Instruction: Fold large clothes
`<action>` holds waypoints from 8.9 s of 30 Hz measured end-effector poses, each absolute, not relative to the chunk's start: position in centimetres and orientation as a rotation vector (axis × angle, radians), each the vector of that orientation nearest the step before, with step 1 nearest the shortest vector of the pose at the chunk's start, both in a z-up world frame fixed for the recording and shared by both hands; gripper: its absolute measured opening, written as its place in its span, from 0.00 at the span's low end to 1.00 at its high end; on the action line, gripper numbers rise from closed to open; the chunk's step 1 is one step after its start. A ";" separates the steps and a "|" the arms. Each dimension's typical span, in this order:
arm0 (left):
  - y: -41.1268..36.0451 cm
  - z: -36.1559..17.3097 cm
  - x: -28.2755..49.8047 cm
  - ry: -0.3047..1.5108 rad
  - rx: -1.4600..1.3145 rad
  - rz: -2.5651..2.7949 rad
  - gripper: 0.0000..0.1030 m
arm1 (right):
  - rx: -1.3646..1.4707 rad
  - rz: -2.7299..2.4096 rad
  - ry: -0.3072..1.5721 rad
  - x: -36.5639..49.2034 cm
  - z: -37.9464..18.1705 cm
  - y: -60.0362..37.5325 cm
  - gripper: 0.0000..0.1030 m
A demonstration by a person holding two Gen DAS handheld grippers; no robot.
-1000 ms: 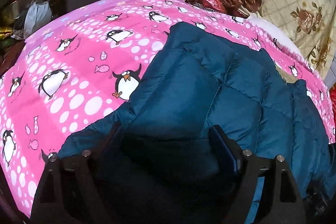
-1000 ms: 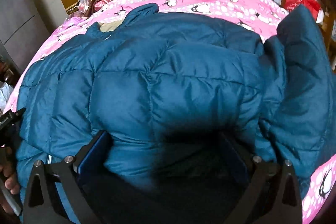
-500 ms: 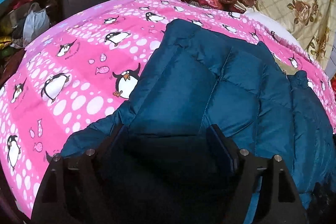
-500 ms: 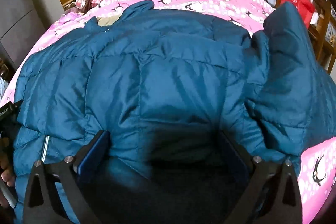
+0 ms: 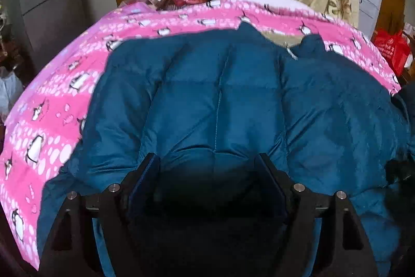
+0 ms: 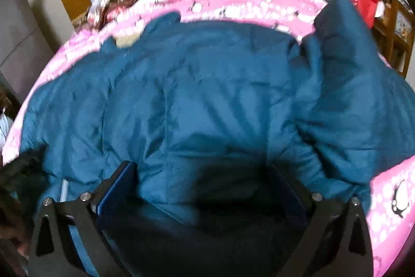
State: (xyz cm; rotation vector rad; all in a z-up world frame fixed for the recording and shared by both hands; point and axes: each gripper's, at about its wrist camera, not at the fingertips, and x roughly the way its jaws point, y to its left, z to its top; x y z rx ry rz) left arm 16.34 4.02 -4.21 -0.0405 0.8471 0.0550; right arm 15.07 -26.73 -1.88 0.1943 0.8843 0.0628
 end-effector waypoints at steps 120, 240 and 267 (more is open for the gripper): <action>12.3 -1.7 16.0 0.832 -0.224 -0.078 0.00 | 0.003 0.047 0.833 3.0 -2.8 -25.1 0.82; 10.0 -0.4 0.3 0.784 -0.090 0.108 0.48 | 0.021 0.064 0.664 -7.3 0.5 -25.6 0.99; 10.1 -0.4 0.2 0.765 -0.087 0.108 0.48 | 0.018 0.025 0.681 -6.1 0.0 -25.4 0.99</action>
